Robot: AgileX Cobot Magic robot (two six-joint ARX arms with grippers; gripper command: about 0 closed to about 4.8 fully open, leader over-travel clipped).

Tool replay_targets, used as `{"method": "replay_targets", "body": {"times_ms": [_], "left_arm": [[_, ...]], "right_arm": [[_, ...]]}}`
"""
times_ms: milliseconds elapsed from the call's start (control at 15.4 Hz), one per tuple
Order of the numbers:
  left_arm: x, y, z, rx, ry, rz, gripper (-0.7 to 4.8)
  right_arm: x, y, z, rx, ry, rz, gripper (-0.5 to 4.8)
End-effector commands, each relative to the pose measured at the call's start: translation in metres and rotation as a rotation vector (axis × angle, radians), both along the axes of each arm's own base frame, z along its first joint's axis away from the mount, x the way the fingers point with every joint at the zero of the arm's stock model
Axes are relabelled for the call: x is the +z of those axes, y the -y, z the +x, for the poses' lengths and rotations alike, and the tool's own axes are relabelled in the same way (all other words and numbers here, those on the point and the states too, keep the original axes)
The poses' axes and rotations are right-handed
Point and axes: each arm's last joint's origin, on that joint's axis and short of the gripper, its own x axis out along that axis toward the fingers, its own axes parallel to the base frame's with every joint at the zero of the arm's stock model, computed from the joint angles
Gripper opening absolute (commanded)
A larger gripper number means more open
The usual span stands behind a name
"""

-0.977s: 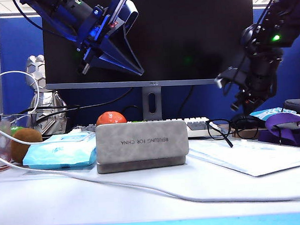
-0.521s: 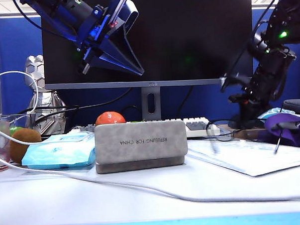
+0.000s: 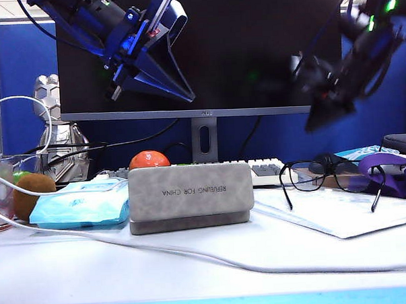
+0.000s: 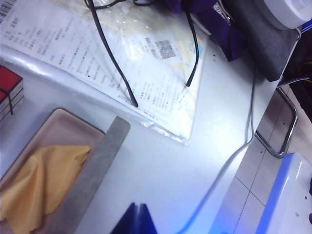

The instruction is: Pick up the glasses, fold the temples of the glasses, place the glasses into the glasses case, and finally close the glasses case.

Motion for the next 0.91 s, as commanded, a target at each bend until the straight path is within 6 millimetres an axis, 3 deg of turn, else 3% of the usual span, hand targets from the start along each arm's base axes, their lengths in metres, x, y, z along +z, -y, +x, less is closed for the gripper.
{"method": "replay_targets", "body": {"times_ms": [65, 326, 521, 912], "left_arm": [[0.002, 0.001, 0.0, -0.008, 0.015, -0.012, 0.17], [0.002, 0.001, 0.0, -0.008, 0.016, -0.012, 0.17], [0.002, 0.001, 0.0, -0.008, 0.017, -0.012, 0.17], [0.003, 0.001, 0.001, -0.008, 0.022, -0.015, 0.17]], "right_arm": [[-0.009, -0.001, -0.01, 0.213, -0.002, -0.182, 1.65], [-0.013, 0.001, -0.012, 0.243, -0.009, -0.287, 1.65], [-0.029, 0.001, -0.008, 0.259, -0.061, -0.291, 1.57], [-0.042, 0.001, -0.004, 0.244, -0.094, -0.324, 1.43]]}}
